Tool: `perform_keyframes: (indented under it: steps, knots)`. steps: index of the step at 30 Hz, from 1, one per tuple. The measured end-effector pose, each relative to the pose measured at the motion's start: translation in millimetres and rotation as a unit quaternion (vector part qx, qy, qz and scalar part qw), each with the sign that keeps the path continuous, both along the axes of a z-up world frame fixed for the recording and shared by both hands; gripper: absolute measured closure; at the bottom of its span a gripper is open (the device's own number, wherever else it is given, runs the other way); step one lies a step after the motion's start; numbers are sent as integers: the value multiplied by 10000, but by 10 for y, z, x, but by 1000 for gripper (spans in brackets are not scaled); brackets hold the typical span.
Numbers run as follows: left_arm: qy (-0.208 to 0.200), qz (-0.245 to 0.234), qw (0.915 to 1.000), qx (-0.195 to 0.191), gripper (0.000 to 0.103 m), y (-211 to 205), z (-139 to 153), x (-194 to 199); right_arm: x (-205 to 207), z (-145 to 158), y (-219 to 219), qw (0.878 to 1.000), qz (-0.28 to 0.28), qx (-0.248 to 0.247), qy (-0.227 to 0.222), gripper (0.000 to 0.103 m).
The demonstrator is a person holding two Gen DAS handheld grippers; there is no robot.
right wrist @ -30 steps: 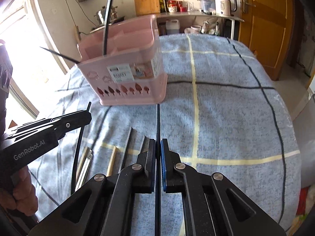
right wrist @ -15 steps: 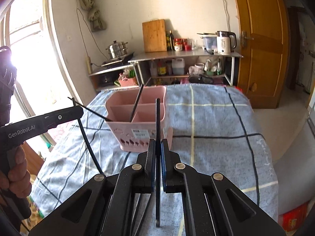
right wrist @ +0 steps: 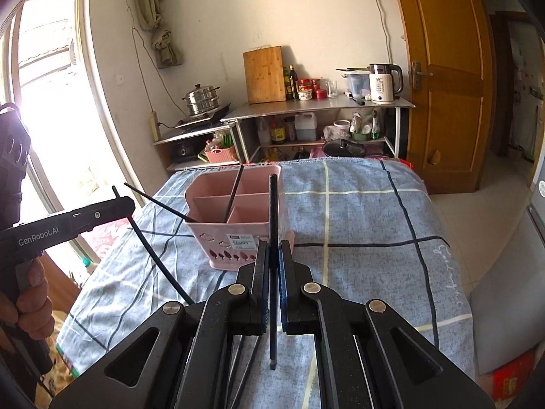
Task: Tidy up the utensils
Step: 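Lift both held chopsticks and carry them over the pink basket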
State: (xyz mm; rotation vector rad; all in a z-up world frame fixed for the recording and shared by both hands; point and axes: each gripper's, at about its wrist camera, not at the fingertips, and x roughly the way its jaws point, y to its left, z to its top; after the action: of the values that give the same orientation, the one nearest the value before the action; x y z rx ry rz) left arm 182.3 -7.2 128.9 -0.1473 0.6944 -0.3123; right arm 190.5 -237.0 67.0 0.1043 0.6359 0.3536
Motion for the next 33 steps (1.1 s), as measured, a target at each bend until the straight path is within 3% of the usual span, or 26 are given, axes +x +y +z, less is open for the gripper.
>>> perform_keyframes:
  steps: [16, 33]
  knots:
    - [-85, 120, 9999, -42, 99, 249, 304, 65, 86, 283, 123, 9993, 254, 155, -209, 98]
    - [-584, 327, 9977, -47, 99, 419, 1019, 563, 593, 865, 469, 9955, 361, 507, -711, 98]
